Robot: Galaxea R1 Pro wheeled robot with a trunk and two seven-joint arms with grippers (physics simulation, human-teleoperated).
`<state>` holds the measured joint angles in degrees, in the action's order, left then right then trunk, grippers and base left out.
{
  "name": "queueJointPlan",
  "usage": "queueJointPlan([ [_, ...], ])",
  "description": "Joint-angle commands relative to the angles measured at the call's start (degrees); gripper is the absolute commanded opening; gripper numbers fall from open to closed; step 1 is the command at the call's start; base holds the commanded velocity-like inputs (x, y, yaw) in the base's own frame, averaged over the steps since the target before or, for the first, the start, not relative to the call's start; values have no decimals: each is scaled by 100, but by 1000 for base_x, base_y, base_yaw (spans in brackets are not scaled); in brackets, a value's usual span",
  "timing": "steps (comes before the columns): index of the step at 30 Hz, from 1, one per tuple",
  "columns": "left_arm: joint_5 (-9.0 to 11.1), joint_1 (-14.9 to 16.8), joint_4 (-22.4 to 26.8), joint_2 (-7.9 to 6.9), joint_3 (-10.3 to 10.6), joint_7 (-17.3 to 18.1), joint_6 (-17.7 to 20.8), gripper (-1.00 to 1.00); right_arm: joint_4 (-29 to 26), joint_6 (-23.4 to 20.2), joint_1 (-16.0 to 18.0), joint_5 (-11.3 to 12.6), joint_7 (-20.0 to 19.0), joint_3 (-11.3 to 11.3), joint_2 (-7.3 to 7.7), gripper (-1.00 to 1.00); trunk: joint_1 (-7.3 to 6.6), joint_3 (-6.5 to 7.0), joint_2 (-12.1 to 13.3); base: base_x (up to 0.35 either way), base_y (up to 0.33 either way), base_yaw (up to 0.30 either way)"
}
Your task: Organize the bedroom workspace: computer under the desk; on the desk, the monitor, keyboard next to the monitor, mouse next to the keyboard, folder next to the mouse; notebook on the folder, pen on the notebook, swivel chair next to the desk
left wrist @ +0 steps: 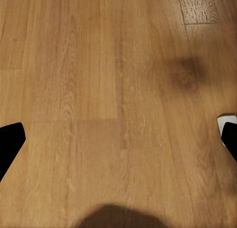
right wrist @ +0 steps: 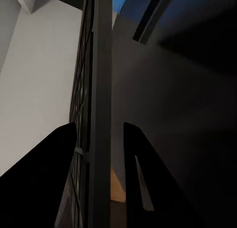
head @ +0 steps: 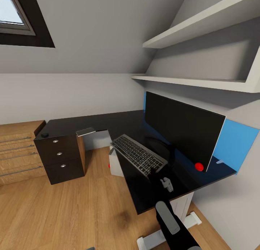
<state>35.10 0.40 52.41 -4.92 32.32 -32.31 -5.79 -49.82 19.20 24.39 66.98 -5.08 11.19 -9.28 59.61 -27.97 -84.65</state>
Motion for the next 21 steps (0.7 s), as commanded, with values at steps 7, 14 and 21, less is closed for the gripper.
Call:
queueJointPlan([
  [7,58,4,6,-9,29,-30,-45,100,122,99,4,62,230,15,-10,-100,0,-5,-3,0,0,0],
  [14,58,4,6,-9,33,-30,-52,100,130,102,4,73,691,15,-47,-100,0,-5,-3,0,0,0],
  [21,58,4,13,-9,54,-30,-53,100,131,105,4,496,735,17,-72,-100,0,-5,-3,0,0,0],
])
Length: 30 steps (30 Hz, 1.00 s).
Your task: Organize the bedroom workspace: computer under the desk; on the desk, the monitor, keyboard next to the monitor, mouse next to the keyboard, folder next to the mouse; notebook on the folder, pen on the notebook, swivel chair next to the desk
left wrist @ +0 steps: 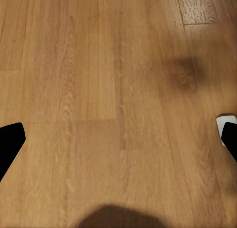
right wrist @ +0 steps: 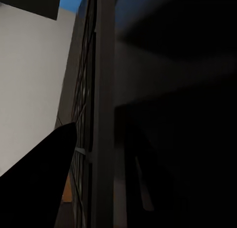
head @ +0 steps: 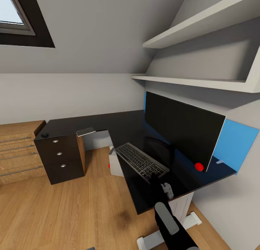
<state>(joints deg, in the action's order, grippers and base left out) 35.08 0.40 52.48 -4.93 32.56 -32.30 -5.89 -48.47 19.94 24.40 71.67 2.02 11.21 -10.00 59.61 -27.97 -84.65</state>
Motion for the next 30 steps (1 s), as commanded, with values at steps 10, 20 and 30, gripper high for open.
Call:
queueJointPlan([
  [10,58,4,8,-8,26,-30,-44,100,0,70,3,468,22,21,0,-100,0,-5,-3,0,0,0],
  [20,63,4,8,-8,-9,-30,-43,100,-1,390,3,471,22,28,0,-100,0,-5,-3,0,0,0],
  [30,66,4,8,-8,-12,-30,-42,100,-4,469,3,471,24,30,0,-100,0,-5,-3,0,0,0],
])
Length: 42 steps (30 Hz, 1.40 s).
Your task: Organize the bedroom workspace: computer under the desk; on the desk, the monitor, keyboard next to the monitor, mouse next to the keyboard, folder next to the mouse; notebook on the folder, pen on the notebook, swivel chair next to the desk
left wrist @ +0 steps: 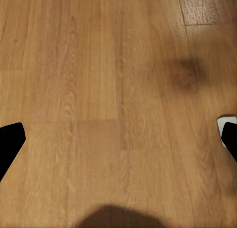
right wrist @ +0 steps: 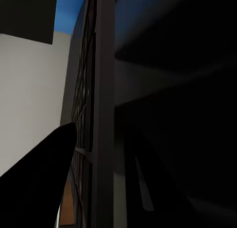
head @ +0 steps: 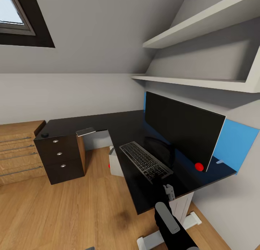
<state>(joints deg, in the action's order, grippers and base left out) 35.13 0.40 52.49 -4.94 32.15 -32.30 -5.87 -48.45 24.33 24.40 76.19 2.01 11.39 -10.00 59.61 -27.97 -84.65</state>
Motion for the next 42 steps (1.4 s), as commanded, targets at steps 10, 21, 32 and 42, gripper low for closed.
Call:
queueJointPlan([
  [10,67,4,6,-13,18,-16,-46,100,4,265,3,30,27,22,0,-100,0,-5,-3,6,5,0],
  [21,73,4,6,-78,10,-13,-46,100,4,335,3,36,27,30,0,-100,0,-5,-3,162,205,0],
  [32,62,4,24,-78,17,-21,-48,100,64,411,3,36,27,32,0,-100,0,-5,-3,4,49,0],
  [42,56,4,34,-78,24,-17,-176,100,174,777,3,45,27,37,0,-100,0,-5,-3,0,0,0],
])
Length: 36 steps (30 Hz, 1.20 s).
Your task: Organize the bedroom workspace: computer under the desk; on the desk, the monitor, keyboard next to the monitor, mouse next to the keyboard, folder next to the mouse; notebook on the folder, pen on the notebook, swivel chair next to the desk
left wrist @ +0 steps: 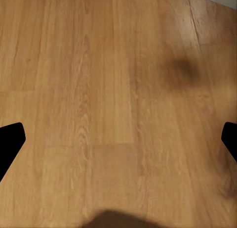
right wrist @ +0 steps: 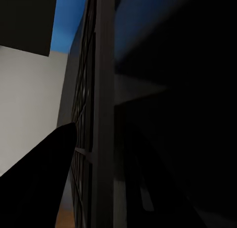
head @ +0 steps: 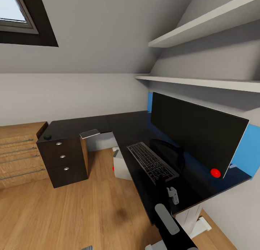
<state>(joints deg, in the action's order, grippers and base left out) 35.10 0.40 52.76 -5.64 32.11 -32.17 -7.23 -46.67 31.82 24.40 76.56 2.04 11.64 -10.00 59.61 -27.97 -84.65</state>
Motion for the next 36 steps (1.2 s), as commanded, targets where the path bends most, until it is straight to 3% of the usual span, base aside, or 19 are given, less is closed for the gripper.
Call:
queueJointPlan([
  [1,61,4,9,-8,31,-24,-100,100,-3,31,4,8,25,13,0,-100,0,-5,-3,55,23,0],
  [7,59,4,7,-8,41,-2,-458,100,-6,35,4,8,25,14,0,-100,0,-5,-3,248,32,0],
  [18,58,4,-5,-3,56,-7,-511,100,-8,25,4,6,25,7,0,-100,0,-5,-3,295,-85,0],
  [36,58,4,-11,-5,59,-3,-517,100,0,26,4,16,37,5,0,-100,0,-5,-3,4,-4,0],
])
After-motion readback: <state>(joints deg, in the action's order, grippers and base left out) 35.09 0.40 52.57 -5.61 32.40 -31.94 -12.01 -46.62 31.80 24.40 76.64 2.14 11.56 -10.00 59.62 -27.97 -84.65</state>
